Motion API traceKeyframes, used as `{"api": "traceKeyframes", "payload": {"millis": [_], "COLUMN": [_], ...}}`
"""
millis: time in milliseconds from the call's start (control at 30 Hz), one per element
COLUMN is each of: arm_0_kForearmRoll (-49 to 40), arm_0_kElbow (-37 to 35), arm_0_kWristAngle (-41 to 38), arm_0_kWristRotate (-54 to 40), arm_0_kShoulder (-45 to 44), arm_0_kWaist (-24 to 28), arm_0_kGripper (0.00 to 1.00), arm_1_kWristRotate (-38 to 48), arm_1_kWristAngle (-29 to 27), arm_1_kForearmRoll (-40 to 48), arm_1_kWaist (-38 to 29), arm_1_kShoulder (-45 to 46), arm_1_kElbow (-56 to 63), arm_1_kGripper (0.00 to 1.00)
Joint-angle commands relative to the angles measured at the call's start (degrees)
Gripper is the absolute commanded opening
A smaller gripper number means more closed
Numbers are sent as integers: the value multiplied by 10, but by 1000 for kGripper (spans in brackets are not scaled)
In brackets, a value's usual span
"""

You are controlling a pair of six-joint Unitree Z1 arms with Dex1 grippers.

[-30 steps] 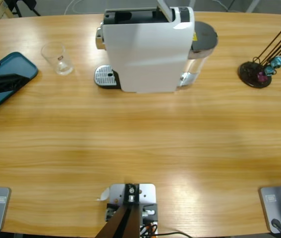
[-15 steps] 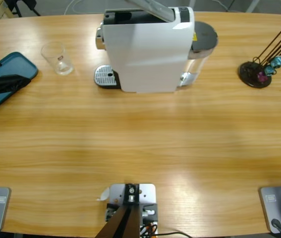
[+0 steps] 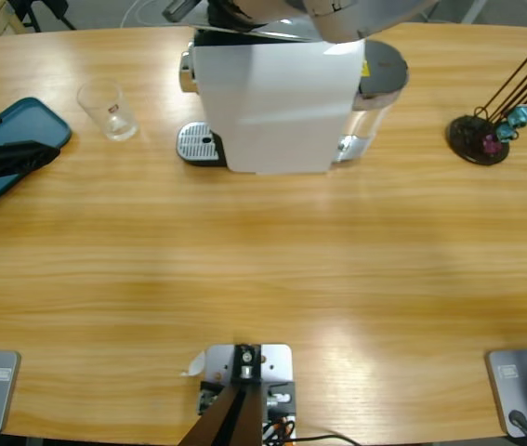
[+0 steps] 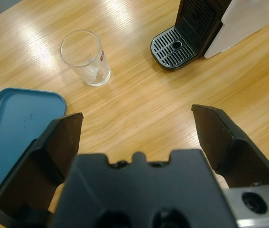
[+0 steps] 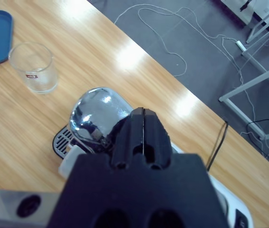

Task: Pour coffee

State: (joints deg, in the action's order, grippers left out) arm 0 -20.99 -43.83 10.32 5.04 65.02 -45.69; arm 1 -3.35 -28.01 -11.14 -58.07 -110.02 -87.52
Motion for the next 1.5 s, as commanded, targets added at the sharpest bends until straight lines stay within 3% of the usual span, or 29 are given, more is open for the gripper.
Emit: {"api": "traceKeyframes", "payload": {"millis": [33, 467, 567, 733, 767, 800, 867, 967, 1300, 1500], "arm_0_kForearmRoll": [6, 6, 6, 11, 16, 22, 38, 74, 231, 295], "arm_0_kElbow": [17, 16, 14, 19, 21, 21, 16, 6, 7, 9], "arm_0_kWristAngle": [-6, -11, -8, 11, 13, 14, 16, 12, 11, 36], "arm_0_kWristRotate": [6, 6, 6, 11, 11, 10, 5, 5, 36, 35], "arm_0_kShoulder": [7, 18, 29, 27, 29, 30, 33, 56, 225, 272], "arm_0_kWaist": [-2, -2, -2, 0, 10, 23, 54, 113, 130, 130], "arm_0_kGripper": [996, 996, 1000, 1000, 1000, 1000, 1000, 1000, 1000, 1000], "arm_1_kWristRotate": [22, 26, 25, 14, 13, 13, 17, 47, 85, 96], "arm_1_kWristAngle": [22, 21, 7, 29, 33, 44, 77, 138, 92, 88], "arm_1_kForearmRoll": [23, 53, 53, 23, 2, -21, -79, -143, -176, -184], "arm_1_kWaist": [-18, -18, -9, 24, 30, 35, 45, 66, 66, 66], "arm_1_kShoulder": [-75, -49, 11, 148, 181, 205, 252, 324, 510, 547], "arm_1_kElbow": [85, 124, 120, 114, 113, 113, 117, 156, 368, 426], "arm_1_kGripper": [0, 0, 0, 0, 504, 812, 988, 1000, 1000, 1000]}}
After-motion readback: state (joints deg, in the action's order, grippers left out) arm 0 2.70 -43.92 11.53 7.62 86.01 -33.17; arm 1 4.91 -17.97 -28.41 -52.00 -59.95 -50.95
